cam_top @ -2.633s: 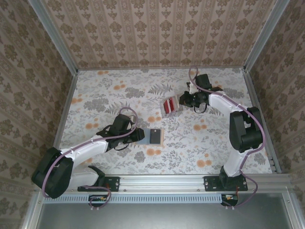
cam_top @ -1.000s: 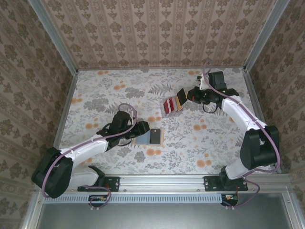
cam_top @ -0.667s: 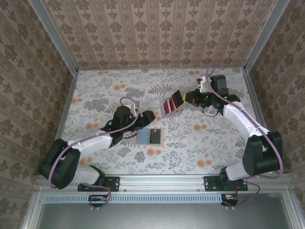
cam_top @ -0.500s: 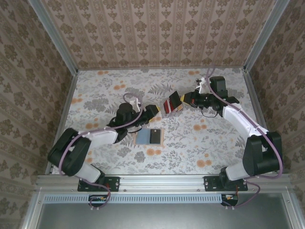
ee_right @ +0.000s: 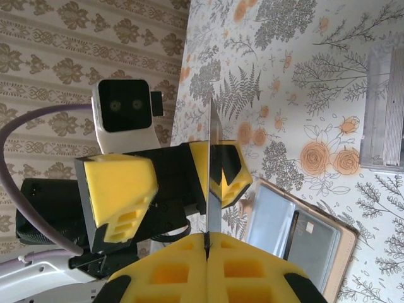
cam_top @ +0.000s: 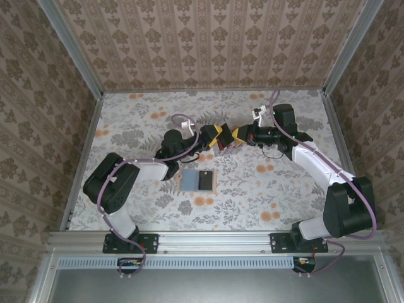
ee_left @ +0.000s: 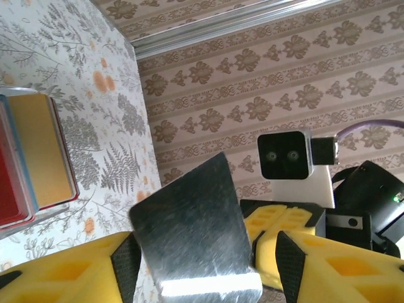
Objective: Put the credit cards into the card holder
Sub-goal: Insert the credit card into the card slot.
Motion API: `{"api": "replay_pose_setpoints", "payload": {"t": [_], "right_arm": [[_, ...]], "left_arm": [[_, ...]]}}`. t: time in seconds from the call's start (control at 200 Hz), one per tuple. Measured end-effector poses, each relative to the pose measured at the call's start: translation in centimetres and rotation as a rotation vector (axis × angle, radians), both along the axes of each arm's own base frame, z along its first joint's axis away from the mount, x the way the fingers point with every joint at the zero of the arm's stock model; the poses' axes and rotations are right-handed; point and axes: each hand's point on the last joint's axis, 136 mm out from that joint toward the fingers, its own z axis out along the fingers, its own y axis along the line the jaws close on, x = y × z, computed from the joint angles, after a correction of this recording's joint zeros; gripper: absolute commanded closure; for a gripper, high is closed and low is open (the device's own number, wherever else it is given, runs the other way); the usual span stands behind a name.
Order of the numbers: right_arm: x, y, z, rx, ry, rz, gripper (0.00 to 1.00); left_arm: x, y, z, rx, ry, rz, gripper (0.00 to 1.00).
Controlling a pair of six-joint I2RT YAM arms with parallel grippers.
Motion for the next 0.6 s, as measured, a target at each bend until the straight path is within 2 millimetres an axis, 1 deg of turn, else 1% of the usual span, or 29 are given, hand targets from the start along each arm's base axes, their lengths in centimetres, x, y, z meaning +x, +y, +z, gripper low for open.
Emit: {"api": "replay_pose_setpoints", "payload": {"t": [0.07,0.155,0.2,0.295,0.36,0.41,0.46,0.495,0.6], "right_arm": [[-0.1,0.3,0.2,0.005,-0.004,0.006,0.96],[-0.3,0.8,0.2,0.008,-0.007,0.018,0.96],[-0.4,0.9,0.2,0.008,-0.006,0.022,0.95],[-0.4,1.0,0.2,0.006,-0.004,0.025,0.95],[-0.5,1.0,0.0,0.002,-0.003,0.026,0.93],[-0.5,0.9,-0.1,-0.004,-0.002,0.026,0.89],[-0.6,0.8,-0.5,-0.016,0.009,0.023,0.8],[-0.7,0.7,-0.8,-0.026,0.015,0.022,0.77],[-0.8,0.6,-1.2,-0.048,0.013,0.022,0.64]], "left_arm": [[0.1,-0.2,-0.2,-0.01,0.005,-0.002,0.4],[0.3,-0.3,-0.9,-0.011,0.026,-0.003,0.45],[0.4,-0.4,-1.2,-0.012,0.037,-0.003,0.5],[0.4,-0.5,-1.3,-0.019,0.05,-0.006,0.7],[0.4,-0.5,-1.0,-0.026,0.046,-0.007,0.8],[0.4,-0.5,-0.8,-0.031,0.035,-0.009,0.86],[0.4,-0.4,-0.5,-0.039,0.03,-0.007,0.92],[0.3,-0.5,-0.5,-0.04,0.027,-0.011,0.95],[0.2,-0.5,-0.8,-0.026,0.03,-0.019,0.98]]}}
